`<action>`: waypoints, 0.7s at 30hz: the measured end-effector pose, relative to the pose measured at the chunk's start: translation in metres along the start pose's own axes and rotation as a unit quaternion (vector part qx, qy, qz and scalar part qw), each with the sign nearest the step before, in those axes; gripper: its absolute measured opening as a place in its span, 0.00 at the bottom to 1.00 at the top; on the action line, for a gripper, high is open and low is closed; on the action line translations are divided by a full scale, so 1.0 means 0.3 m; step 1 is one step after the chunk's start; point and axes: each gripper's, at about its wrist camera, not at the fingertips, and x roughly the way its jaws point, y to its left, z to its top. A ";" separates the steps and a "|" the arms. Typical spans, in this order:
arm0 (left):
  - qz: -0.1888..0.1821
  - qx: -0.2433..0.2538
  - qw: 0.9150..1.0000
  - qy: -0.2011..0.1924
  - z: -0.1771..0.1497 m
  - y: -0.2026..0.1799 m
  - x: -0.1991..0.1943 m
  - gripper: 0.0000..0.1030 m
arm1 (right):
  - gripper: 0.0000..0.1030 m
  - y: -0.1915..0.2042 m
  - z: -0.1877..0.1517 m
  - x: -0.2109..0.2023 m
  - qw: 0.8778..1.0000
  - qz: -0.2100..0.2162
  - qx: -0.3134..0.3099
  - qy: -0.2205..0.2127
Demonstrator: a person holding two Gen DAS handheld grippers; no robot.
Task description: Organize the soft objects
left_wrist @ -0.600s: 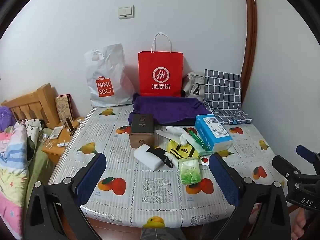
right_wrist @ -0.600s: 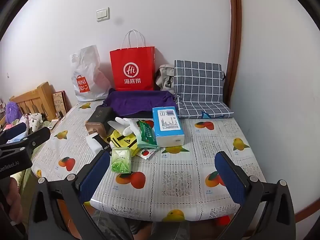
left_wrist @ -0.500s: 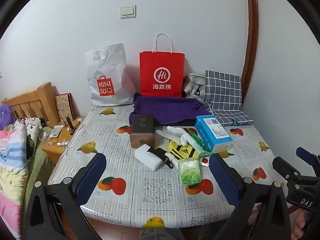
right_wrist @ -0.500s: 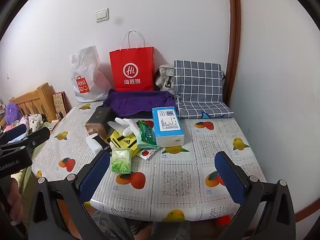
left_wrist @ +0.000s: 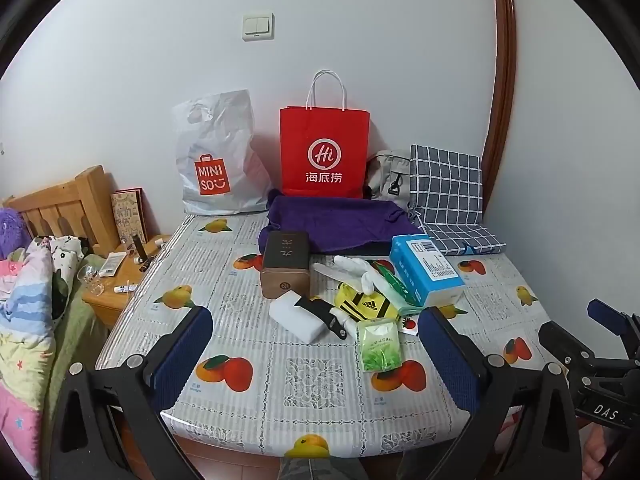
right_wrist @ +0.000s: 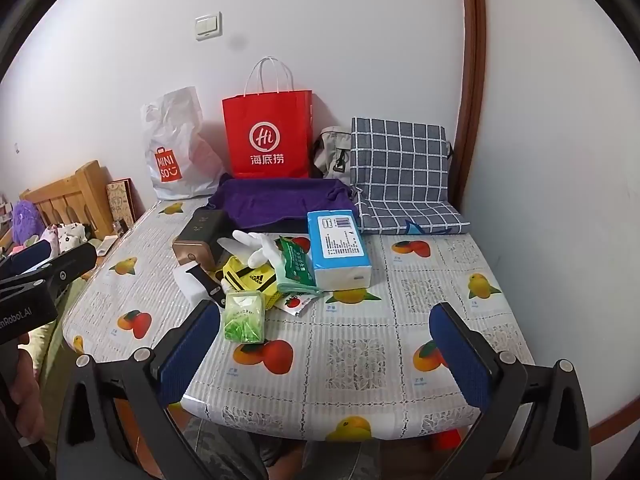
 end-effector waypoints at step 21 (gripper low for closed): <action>0.000 0.002 1.000 0.000 -0.009 0.000 -0.009 1.00 | 1.00 -0.002 -0.001 -0.012 1.000 0.001 0.001 -0.004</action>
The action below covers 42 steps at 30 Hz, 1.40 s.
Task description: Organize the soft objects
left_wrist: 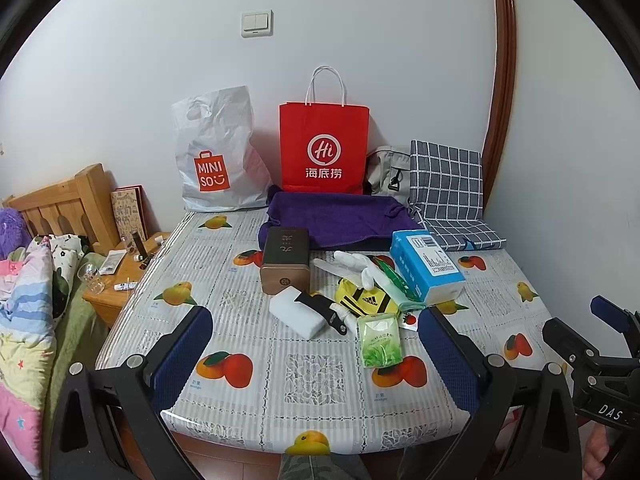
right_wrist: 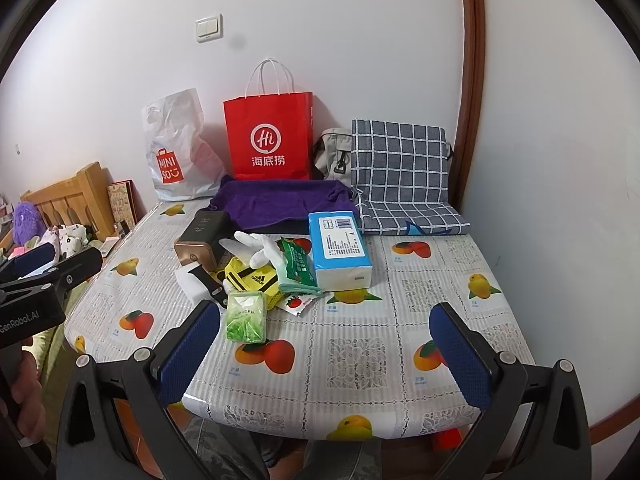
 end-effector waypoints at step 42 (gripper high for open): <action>0.001 0.001 1.000 0.000 -0.001 0.007 -0.006 1.00 | 1.00 0.012 0.004 -0.018 1.000 0.002 -0.002 -0.003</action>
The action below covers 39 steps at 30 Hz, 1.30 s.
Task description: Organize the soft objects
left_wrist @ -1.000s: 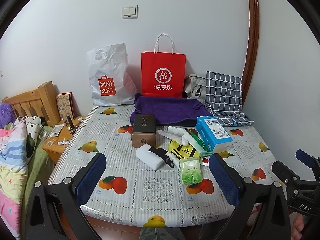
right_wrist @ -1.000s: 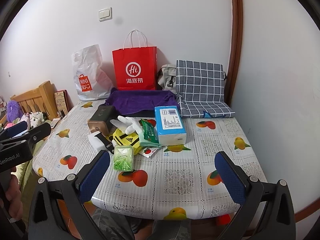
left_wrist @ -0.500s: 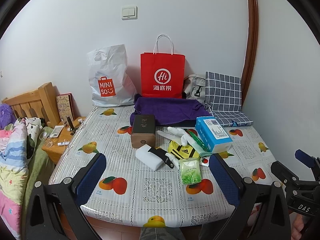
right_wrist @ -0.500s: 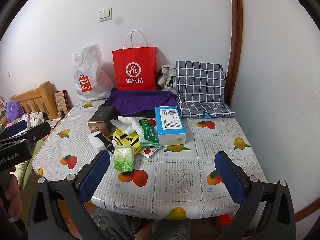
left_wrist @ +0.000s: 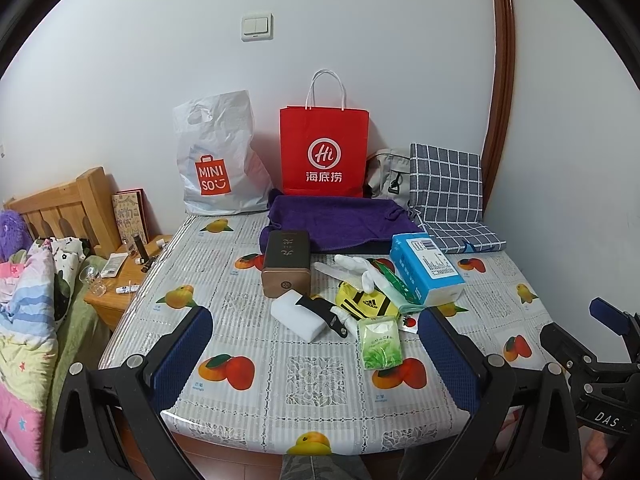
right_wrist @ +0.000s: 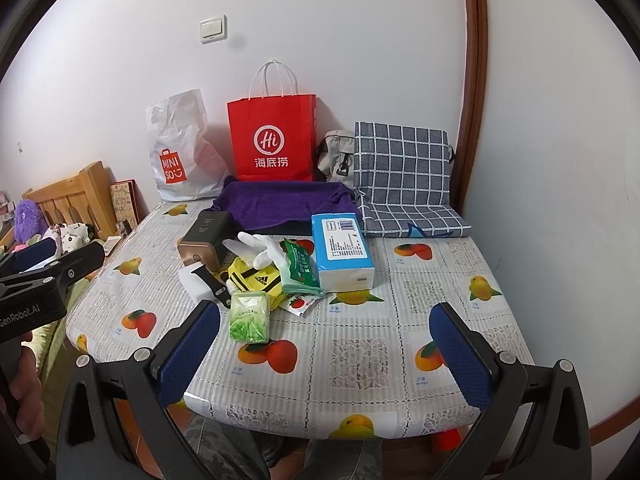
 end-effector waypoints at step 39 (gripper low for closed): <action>0.007 -0.012 0.999 0.041 -0.004 0.033 0.149 1.00 | 1.00 0.009 -0.051 0.131 0.999 0.021 -0.003 0.030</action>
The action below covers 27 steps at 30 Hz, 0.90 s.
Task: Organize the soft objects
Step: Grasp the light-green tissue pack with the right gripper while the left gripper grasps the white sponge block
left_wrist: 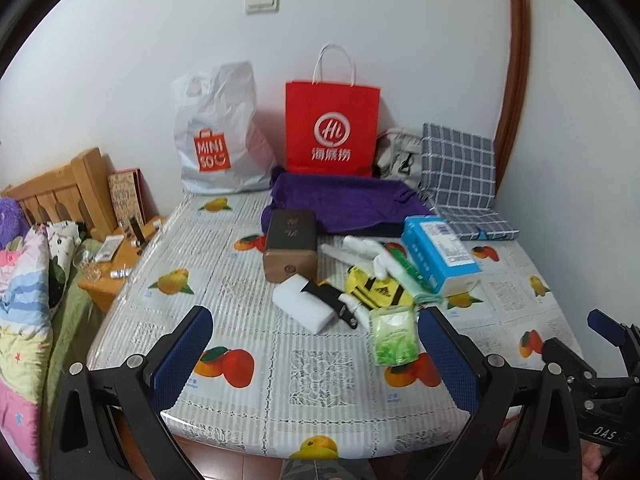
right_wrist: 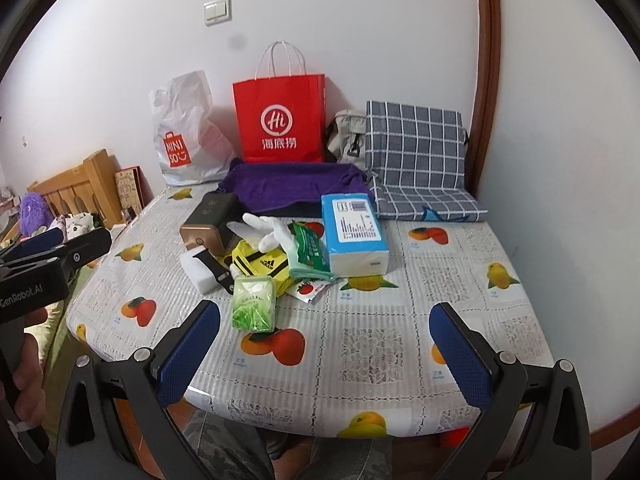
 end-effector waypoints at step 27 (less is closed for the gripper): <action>0.010 -0.031 0.991 0.133 -0.137 0.225 0.529 0.97 | 0.93 0.253 -0.113 0.672 0.987 0.064 -0.037 0.143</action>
